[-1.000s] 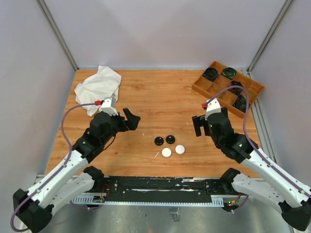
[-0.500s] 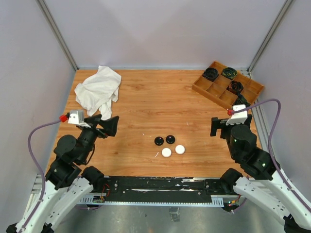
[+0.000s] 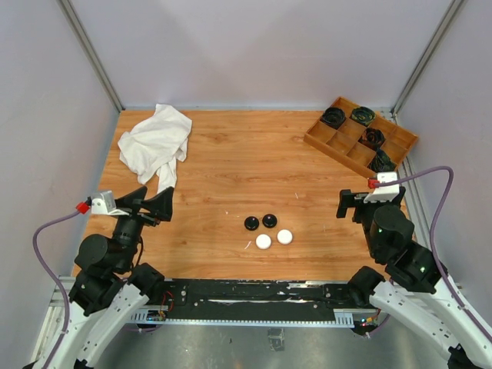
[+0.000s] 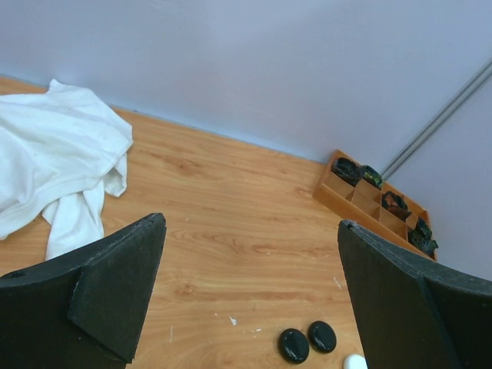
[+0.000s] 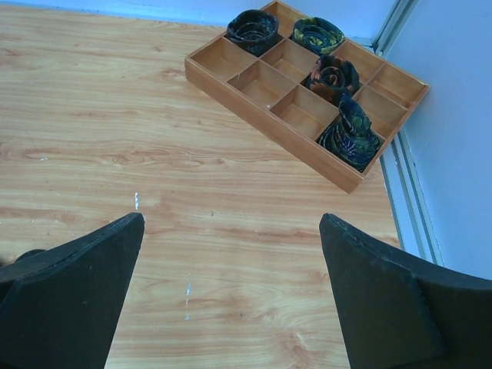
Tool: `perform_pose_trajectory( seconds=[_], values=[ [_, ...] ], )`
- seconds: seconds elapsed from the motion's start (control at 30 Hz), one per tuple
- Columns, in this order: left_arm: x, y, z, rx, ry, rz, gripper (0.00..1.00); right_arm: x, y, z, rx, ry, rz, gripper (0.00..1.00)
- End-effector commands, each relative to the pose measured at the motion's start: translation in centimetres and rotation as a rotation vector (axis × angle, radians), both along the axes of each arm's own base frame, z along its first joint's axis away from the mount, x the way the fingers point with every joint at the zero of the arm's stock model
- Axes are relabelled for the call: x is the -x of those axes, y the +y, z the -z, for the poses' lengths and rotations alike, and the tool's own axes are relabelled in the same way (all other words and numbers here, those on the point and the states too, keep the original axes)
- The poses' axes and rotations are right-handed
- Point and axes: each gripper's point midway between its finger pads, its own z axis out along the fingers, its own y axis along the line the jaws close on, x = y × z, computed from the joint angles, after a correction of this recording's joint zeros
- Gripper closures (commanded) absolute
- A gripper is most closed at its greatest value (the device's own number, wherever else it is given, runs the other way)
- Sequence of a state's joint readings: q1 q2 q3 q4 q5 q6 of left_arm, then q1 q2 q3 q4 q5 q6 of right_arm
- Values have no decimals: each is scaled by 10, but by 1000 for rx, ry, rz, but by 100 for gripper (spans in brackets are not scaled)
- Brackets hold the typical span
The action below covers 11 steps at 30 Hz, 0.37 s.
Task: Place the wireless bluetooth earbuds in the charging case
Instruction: Reset both arms
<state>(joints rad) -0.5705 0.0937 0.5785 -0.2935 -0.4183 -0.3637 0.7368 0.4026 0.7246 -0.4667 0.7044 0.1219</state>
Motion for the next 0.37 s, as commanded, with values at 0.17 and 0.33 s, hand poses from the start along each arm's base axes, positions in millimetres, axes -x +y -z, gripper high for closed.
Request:
perform_pose_trajectory(
  seconds=[0.17, 0.33],
  values=[
    [0, 10, -6, 33, -15, -52, 1, -2, -3, -2, -14, -24, 25, 1],
    [1, 10, -9, 34, -23, -49, 1, -3, -3, -3, -15, -27, 21, 1]
  ],
)
